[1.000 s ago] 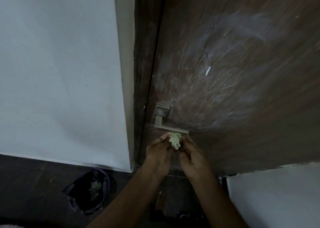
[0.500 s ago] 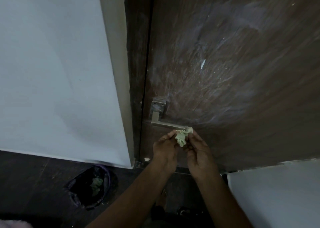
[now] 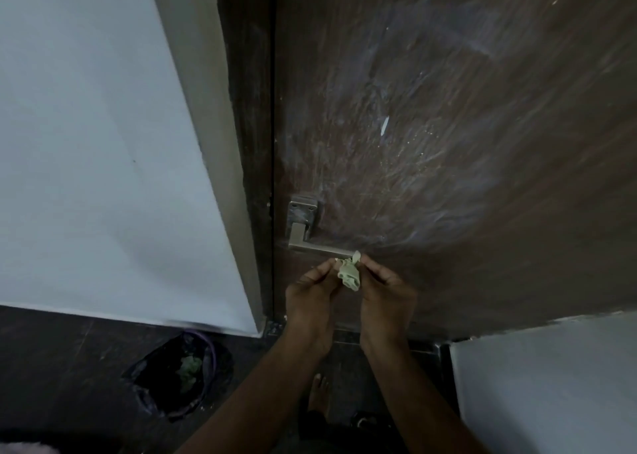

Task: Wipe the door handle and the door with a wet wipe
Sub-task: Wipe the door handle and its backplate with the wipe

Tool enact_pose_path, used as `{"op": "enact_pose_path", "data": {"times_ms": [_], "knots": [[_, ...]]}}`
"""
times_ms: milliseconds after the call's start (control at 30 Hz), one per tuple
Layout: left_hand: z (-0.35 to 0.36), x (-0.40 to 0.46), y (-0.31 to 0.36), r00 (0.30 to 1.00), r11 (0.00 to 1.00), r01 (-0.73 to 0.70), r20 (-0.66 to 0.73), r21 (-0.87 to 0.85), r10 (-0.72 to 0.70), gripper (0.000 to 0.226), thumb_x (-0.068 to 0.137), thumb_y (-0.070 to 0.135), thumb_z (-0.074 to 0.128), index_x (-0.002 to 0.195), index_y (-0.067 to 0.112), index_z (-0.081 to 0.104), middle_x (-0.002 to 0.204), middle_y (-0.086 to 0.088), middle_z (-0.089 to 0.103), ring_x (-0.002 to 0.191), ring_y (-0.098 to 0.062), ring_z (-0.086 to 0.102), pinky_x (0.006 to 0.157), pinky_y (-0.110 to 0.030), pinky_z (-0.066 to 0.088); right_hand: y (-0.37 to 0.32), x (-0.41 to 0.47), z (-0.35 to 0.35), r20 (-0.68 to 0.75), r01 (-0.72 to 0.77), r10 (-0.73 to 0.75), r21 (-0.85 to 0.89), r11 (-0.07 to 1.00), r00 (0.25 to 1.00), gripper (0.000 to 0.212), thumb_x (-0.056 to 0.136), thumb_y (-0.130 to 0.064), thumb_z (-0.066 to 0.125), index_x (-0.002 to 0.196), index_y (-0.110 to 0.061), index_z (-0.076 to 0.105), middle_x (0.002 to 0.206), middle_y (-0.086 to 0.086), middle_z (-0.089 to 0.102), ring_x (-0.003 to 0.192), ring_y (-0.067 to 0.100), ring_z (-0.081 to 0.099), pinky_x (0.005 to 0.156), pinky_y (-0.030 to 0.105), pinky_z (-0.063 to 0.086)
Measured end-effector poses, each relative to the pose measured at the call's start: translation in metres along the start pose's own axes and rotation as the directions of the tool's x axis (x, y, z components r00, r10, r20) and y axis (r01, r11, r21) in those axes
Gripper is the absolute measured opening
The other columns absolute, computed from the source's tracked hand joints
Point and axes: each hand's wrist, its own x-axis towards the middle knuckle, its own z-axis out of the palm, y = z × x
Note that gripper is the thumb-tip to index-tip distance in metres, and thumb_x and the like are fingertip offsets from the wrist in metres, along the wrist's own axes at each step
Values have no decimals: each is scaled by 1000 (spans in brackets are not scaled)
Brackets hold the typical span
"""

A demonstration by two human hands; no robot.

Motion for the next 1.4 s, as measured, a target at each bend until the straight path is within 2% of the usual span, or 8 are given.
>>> {"op": "enact_pose_path", "data": {"times_ms": [167,333,467,567,733,1033,1233,1400], "knots": [[-9,-11,-6,973,944,-231,86,238,216,30,87,0,68,114,12,73,106,-3,77,102,-15,72,83,-23,57,8,-14,6,20,5,-2,-171,985,1000,32,95,-5,62,95,-34,75,81,-22,76,84,-3,72,69,11,54],[-11,-15,2,913,858,-356,-57,371,403,22,88,3,69,108,10,76,97,0,79,94,-13,74,81,-24,58,13,-47,16,179,61,10,-386,921,984,24,101,-28,53,112,-22,74,105,-3,76,101,12,70,94,37,56],[-20,-22,10,845,767,-429,-87,477,527,18,88,10,70,100,21,78,90,9,78,87,-4,73,76,-19,57,-2,-52,16,346,338,-178,-485,806,921,25,99,-30,56,105,-17,77,86,-7,75,82,3,70,76,24,54],[-24,-32,14,783,672,-530,-7,517,622,25,89,8,69,97,30,77,91,14,76,87,0,71,76,-17,55,-14,-49,18,358,412,-265,-439,799,895,19,93,-16,68,107,-24,77,97,-17,76,94,-5,70,86,17,57],[-28,-32,34,678,537,-642,77,547,731,25,90,8,69,103,28,76,103,20,73,100,3,67,85,-9,49,-25,-31,30,464,664,-477,-465,586,746,27,86,-5,74,109,-20,75,102,-6,75,96,-5,68,83,3,50],[-14,-22,70,639,556,-653,-20,514,769,24,94,15,66,115,24,73,106,17,72,101,8,65,85,-7,46,-17,3,77,669,879,-657,-476,-20,347,12,88,-6,62,84,0,72,89,16,68,82,28,68,74,36,60],[-21,-20,74,602,444,-656,67,611,796,21,92,11,68,110,15,76,104,6,74,98,2,64,88,-10,47,-12,6,71,560,853,-758,-522,-8,335,6,87,-3,68,83,-2,72,88,12,67,81,22,65,78,29,55],[-19,-24,75,586,457,-649,17,608,810,25,96,13,63,118,15,72,112,4,72,105,-1,64,93,-14,47,-10,8,85,597,918,-776,-391,-61,203,12,97,-5,64,92,1,72,95,15,68,91,25,63,86,37,55]]}}
